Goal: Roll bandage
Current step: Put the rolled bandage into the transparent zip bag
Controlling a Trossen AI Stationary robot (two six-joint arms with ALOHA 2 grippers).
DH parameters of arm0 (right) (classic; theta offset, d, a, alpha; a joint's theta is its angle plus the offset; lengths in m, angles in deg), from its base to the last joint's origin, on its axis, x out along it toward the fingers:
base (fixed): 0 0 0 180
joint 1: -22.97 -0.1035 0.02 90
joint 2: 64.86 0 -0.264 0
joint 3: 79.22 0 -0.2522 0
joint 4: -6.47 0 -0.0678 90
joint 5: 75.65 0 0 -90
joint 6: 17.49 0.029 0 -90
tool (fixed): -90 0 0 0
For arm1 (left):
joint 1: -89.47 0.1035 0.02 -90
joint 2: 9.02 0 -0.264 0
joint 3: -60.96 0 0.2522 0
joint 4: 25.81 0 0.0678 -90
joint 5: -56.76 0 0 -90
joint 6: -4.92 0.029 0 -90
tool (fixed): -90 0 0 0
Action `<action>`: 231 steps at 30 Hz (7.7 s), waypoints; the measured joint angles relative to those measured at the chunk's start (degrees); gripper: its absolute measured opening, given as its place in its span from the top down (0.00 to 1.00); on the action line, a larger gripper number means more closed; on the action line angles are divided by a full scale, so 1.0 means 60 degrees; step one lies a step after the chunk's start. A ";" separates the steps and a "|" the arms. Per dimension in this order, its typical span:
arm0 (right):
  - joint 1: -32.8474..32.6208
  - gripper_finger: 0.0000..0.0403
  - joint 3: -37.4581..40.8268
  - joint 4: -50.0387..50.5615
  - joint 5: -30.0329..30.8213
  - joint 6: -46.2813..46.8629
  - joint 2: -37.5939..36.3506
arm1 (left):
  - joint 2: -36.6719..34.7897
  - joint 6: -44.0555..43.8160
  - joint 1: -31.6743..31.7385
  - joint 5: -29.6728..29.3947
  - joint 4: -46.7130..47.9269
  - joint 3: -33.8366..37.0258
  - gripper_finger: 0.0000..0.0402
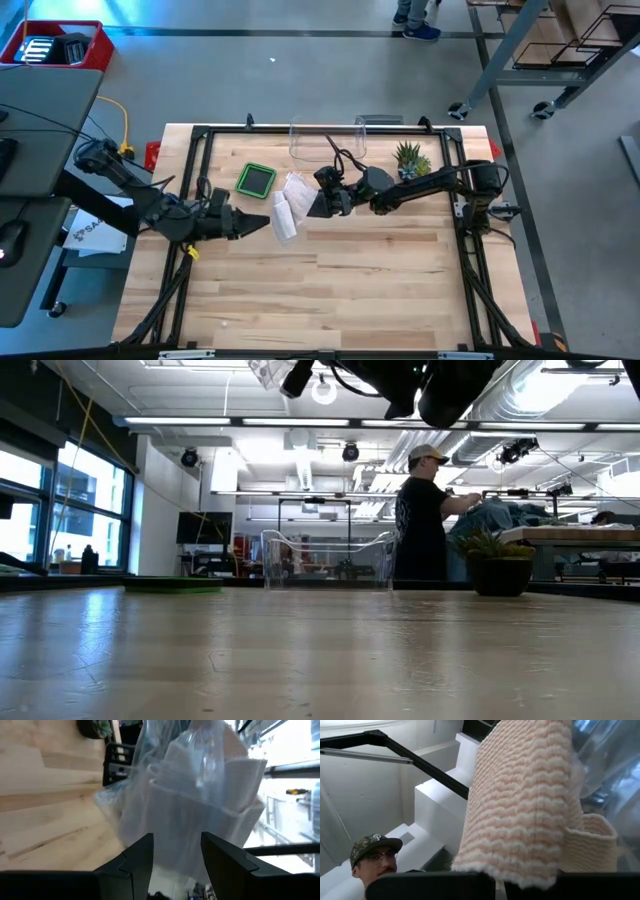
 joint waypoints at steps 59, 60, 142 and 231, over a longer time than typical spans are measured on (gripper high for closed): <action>0.0062 1.00 0.0000 -0.0084 0.0401 -0.0325 0.0004 | 0.1577 -0.0346 0.0576 0.0120 0.6211 -0.3727 0.71; 0.0062 1.00 0.0000 -0.0129 0.0401 -0.0328 0.0004 | 0.1587 -0.0243 0.0650 0.0126 0.6097 -0.3724 0.71; -0.0461 1.00 -0.0611 1.4038 0.4086 0.0700 -0.3914 | 0.2887 0.0711 0.3104 0.0631 0.5433 -0.3710 1.00; -0.1372 0.48 -0.5319 2.1119 0.3727 -0.8563 -0.3453 | 0.3389 0.9192 0.4664 1.0765 0.3449 -0.3680 1.00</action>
